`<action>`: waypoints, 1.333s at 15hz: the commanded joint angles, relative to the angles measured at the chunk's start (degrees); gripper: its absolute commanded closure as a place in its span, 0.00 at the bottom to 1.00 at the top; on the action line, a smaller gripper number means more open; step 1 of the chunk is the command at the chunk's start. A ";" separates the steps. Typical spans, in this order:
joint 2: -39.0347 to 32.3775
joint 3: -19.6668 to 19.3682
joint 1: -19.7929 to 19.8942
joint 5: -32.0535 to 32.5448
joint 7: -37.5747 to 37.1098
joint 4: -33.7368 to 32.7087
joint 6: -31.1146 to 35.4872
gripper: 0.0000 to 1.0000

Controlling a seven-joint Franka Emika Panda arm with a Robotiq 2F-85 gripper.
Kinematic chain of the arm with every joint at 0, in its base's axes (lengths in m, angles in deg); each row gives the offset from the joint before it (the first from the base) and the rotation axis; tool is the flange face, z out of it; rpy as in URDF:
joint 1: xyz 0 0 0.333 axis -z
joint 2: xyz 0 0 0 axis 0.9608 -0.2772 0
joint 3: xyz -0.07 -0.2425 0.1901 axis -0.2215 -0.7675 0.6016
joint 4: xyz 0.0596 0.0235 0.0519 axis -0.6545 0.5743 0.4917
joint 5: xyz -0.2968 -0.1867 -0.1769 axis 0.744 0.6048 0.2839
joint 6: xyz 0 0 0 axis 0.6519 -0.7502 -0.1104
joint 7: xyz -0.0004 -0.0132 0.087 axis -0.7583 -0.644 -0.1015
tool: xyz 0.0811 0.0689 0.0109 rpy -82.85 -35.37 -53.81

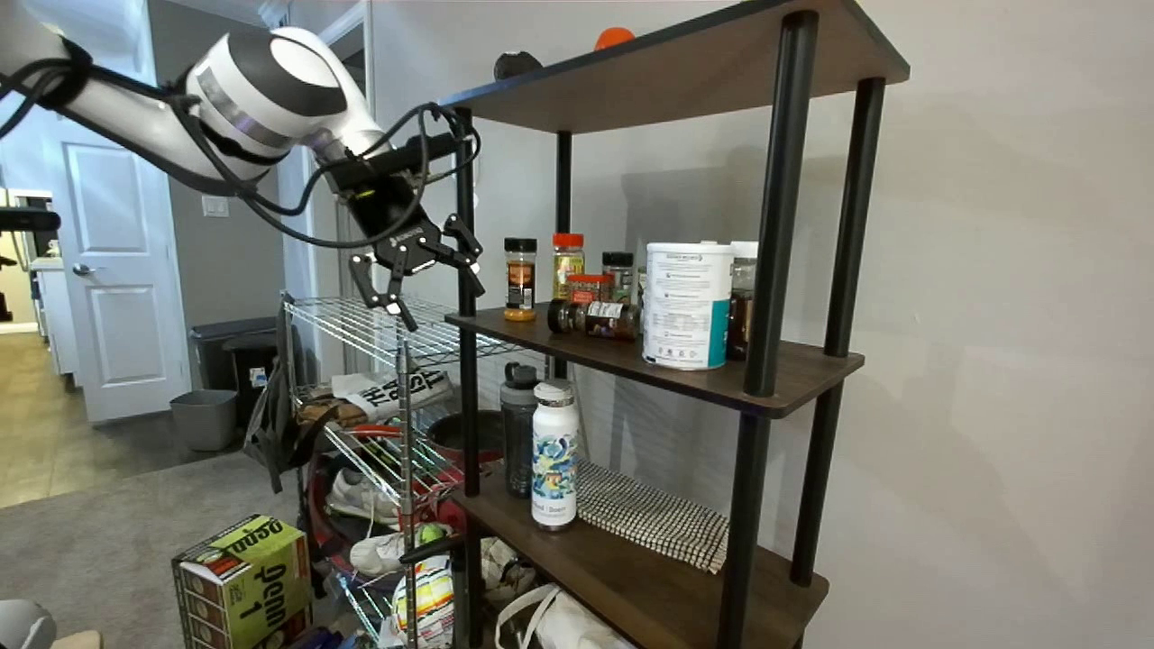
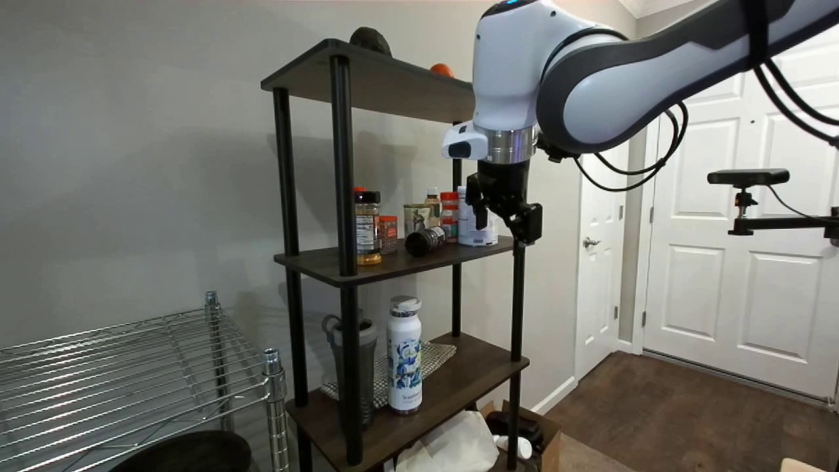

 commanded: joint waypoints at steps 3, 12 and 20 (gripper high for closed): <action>-1.58 -0.20 -0.13 -0.40 8.67 -1.18 5.34 0.00; -5.46 2.72 2.00 4.64 9.47 -7.58 5.29 0.00; -11.44 3.11 2.76 9.71 9.06 -13.58 4.45 0.00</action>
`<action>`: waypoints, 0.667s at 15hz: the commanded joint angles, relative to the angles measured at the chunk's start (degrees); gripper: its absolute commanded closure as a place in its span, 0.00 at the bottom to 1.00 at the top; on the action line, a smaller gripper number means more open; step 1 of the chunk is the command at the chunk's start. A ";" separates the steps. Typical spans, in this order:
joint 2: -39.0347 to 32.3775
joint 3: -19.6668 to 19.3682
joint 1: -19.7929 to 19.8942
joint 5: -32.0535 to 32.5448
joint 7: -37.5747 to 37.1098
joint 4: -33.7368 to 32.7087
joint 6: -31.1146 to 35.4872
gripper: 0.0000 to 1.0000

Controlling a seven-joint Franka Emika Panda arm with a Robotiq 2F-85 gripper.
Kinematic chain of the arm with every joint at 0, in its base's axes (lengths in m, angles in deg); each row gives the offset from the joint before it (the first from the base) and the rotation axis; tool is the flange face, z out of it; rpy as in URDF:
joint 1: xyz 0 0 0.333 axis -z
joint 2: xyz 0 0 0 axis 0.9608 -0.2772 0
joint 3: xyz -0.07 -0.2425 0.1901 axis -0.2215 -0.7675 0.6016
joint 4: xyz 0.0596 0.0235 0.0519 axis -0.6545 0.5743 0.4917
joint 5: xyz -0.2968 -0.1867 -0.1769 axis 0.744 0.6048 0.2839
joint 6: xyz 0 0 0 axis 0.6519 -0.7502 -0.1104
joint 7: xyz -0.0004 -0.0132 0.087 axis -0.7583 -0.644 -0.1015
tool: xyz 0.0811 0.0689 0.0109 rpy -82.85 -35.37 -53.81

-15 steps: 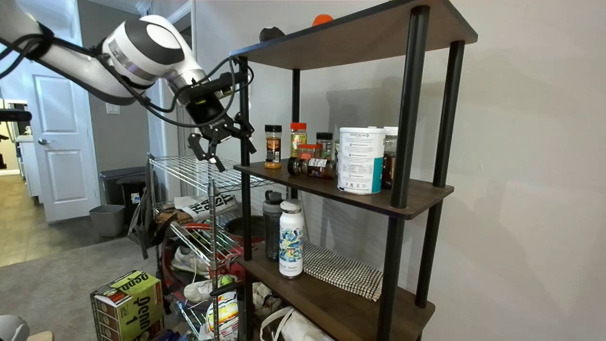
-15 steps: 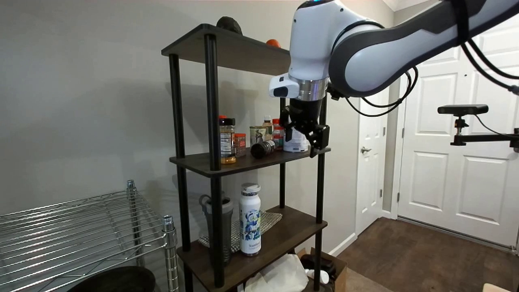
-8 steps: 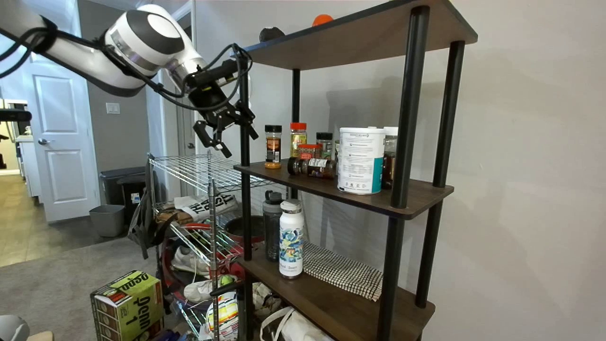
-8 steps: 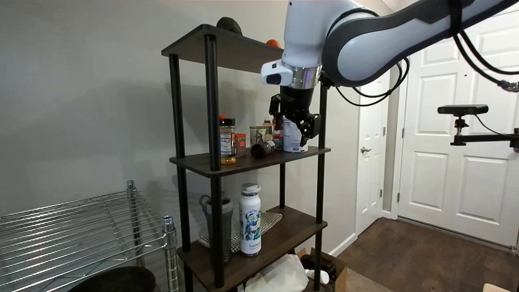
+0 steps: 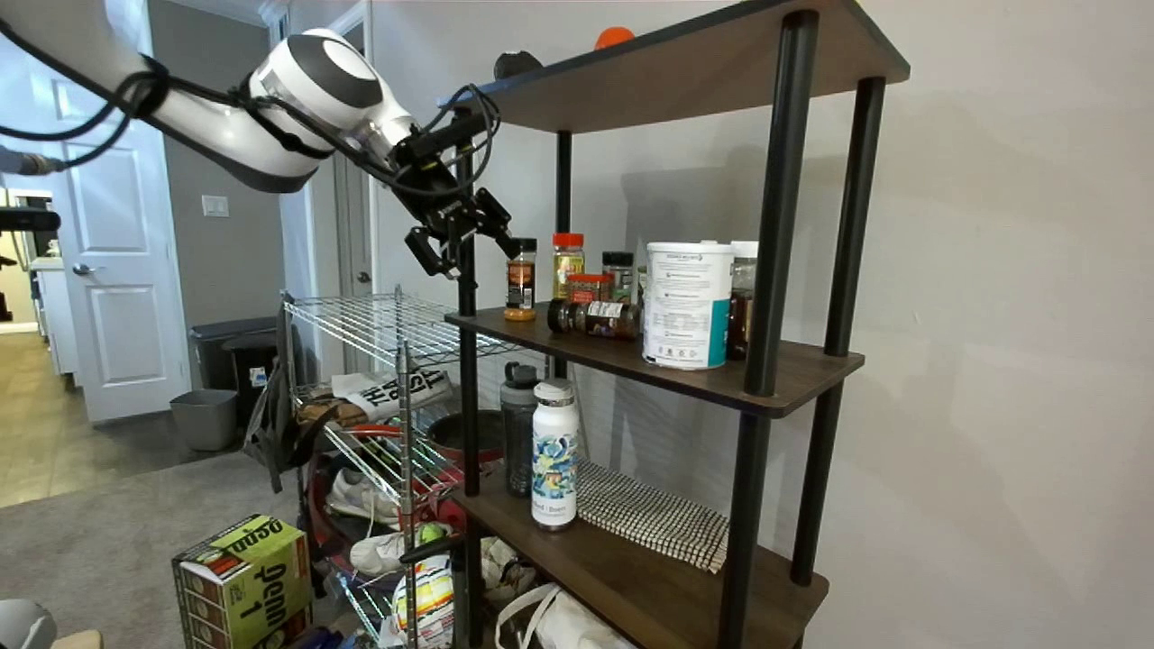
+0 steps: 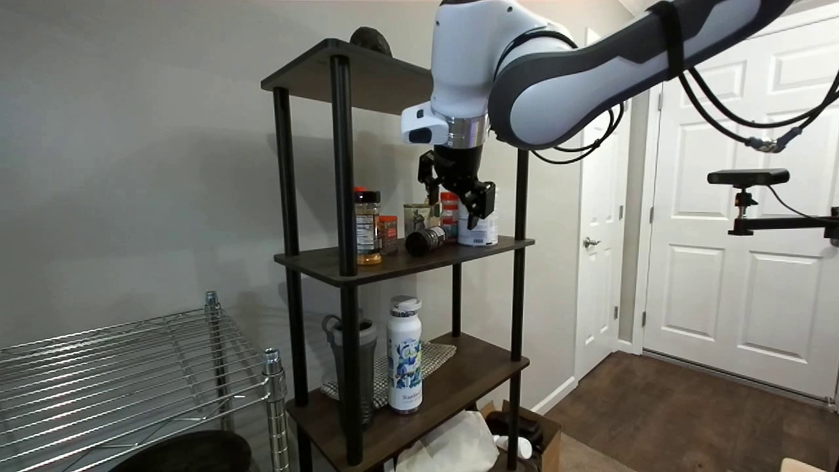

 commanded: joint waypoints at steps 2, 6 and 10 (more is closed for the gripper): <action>-1.13 0.39 0.39 0.15 0.09 -1.09 -0.12 0.00; -1.68 0.41 0.44 0.25 0.09 -1.57 -0.14 0.00; -1.60 0.14 0.56 -0.17 0.03 -1.23 -0.02 0.00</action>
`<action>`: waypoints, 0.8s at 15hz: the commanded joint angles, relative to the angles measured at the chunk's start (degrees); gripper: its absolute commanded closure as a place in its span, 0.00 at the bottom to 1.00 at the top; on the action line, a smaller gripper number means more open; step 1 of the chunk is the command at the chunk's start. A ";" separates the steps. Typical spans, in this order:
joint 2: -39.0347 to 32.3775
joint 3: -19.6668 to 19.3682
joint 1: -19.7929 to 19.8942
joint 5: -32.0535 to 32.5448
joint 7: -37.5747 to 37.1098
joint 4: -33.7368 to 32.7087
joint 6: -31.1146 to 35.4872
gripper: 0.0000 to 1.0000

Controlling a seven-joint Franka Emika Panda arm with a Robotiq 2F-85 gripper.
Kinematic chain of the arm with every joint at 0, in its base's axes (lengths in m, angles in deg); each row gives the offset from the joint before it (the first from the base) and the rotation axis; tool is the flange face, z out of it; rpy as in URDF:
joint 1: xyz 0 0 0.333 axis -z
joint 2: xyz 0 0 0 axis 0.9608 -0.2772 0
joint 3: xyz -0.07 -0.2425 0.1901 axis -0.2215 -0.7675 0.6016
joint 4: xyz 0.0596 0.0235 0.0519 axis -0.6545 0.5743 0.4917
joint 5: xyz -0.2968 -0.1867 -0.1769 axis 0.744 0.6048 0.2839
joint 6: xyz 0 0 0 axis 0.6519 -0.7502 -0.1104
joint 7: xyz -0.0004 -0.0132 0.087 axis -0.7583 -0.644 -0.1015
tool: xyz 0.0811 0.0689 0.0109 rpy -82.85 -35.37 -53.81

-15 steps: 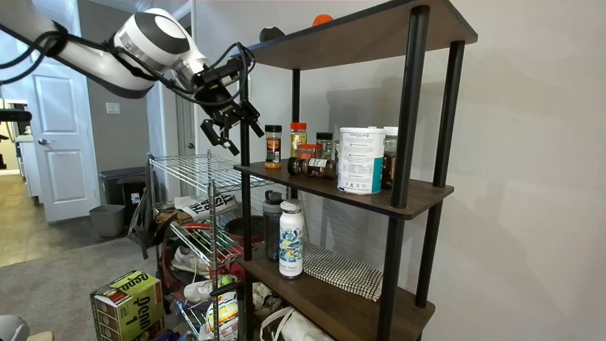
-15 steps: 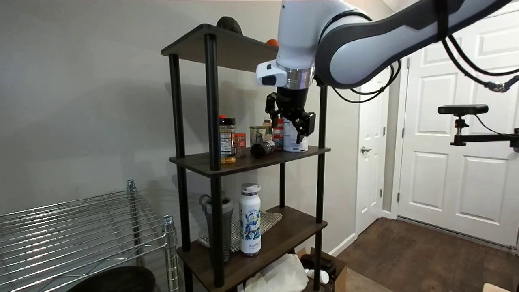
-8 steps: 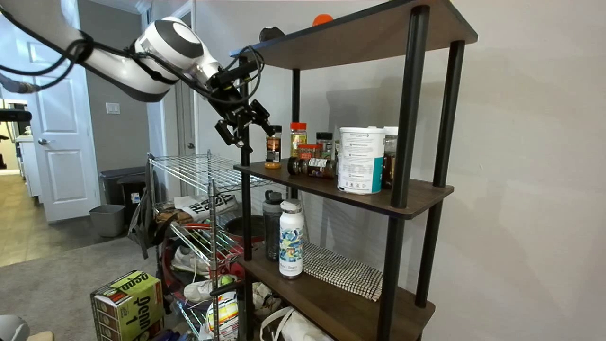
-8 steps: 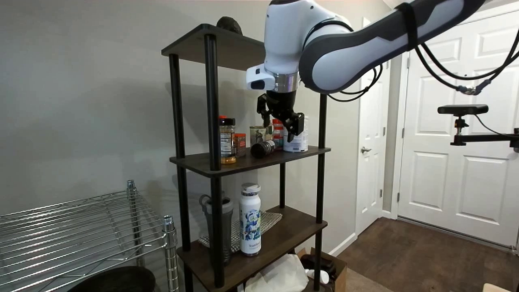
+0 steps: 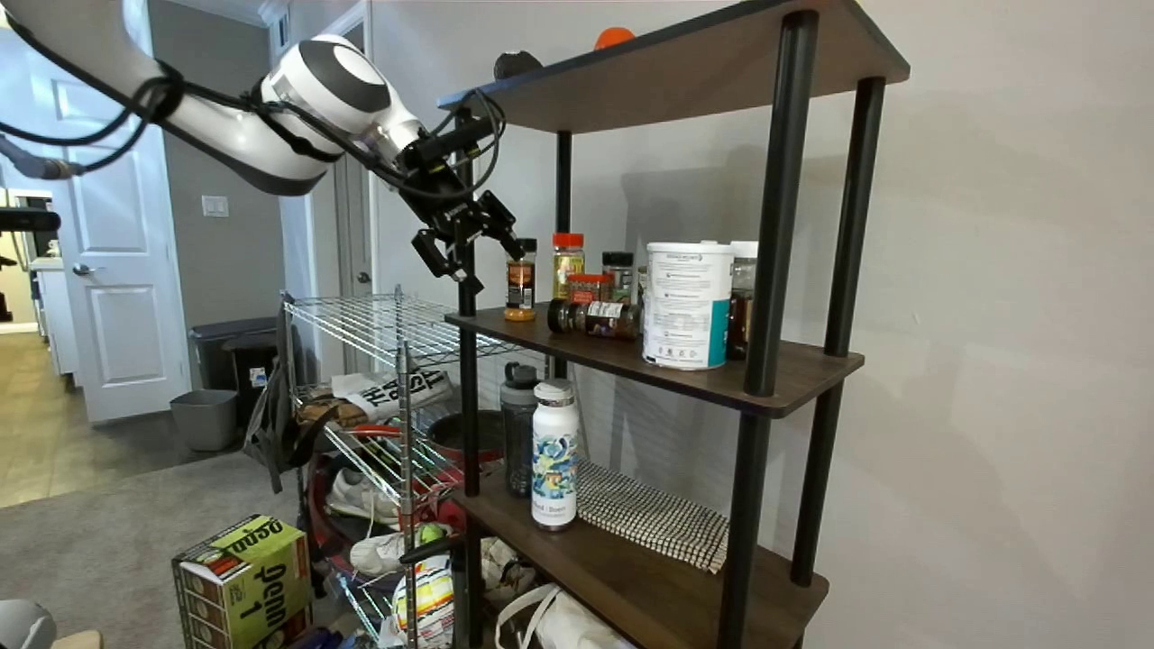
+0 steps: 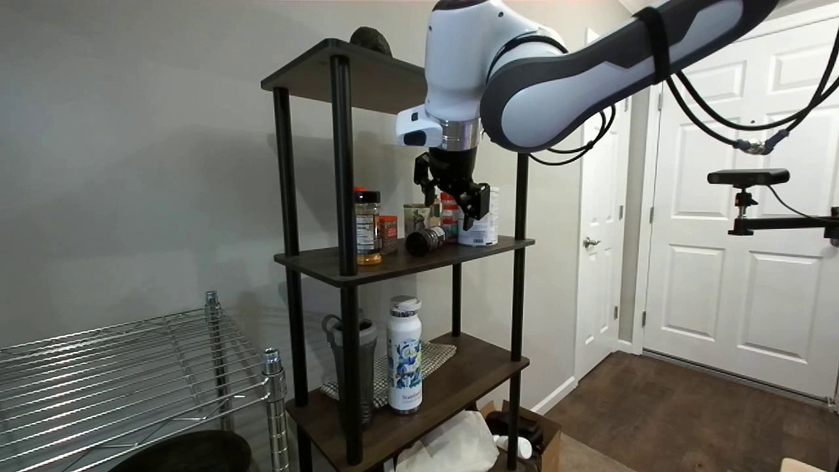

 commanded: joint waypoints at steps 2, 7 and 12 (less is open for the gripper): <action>0.14 0.01 0.59 -0.42 -0.06 0.32 0.33 0.00; -1.14 -0.22 1.04 0.62 -0.19 -1.00 0.57 0.00; -4.24 0.25 1.11 1.56 0.11 -4.31 0.13 0.00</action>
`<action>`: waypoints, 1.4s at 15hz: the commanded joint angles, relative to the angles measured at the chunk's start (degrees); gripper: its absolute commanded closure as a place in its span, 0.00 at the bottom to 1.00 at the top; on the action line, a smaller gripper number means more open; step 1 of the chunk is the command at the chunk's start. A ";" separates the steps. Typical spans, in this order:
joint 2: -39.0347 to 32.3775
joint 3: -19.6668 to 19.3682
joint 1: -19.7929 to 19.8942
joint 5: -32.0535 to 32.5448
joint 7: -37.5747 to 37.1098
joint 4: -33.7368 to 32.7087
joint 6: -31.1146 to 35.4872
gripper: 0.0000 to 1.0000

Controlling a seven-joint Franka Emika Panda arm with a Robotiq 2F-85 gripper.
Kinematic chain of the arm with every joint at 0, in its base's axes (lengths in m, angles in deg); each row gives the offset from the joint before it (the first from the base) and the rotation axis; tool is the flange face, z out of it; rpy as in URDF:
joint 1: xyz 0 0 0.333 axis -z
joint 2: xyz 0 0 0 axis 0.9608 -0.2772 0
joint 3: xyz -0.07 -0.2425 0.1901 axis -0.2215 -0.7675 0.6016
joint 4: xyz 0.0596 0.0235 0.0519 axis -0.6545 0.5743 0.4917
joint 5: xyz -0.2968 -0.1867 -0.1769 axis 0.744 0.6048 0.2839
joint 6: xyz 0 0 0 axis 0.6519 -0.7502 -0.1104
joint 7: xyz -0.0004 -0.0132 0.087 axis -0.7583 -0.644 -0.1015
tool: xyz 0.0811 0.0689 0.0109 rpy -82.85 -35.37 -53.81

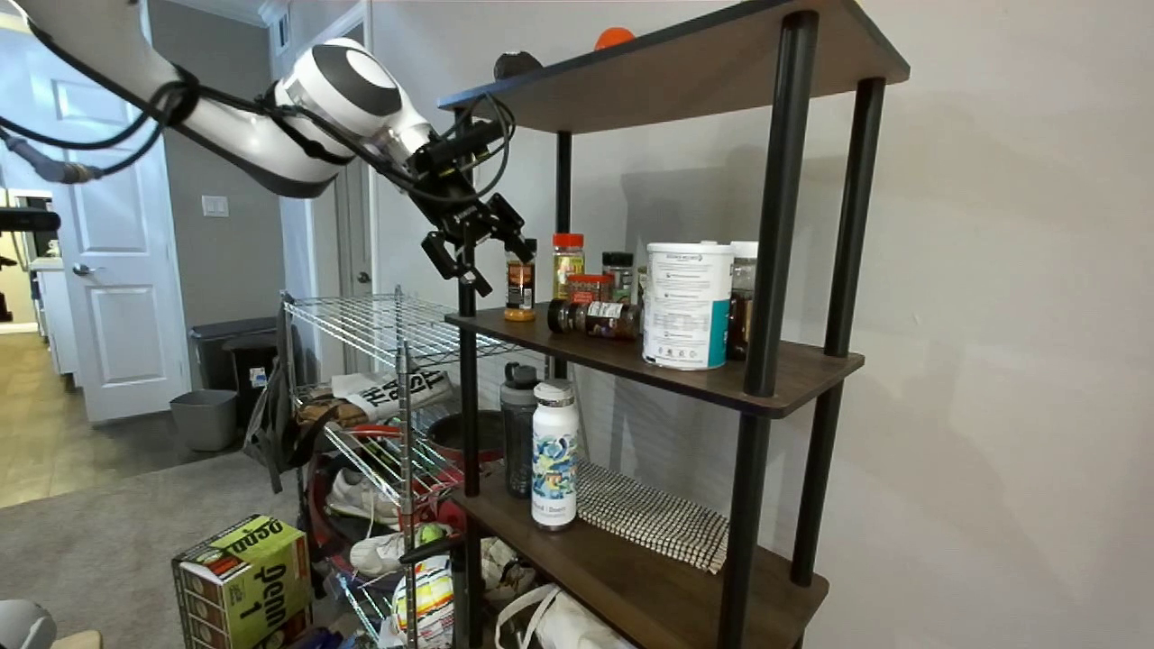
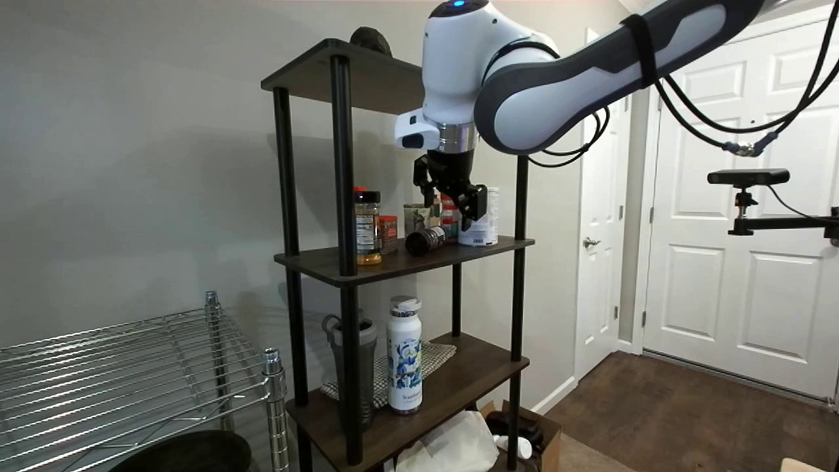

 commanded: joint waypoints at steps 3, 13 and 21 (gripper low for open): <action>-4.88 0.89 0.65 1.80 0.32 -5.29 -0.20 0.00; -9.40 -0.60 2.41 1.51 0.44 -8.17 -0.29 0.00; -10.21 -0.94 2.91 1.32 1.00 -9.39 0.71 0.00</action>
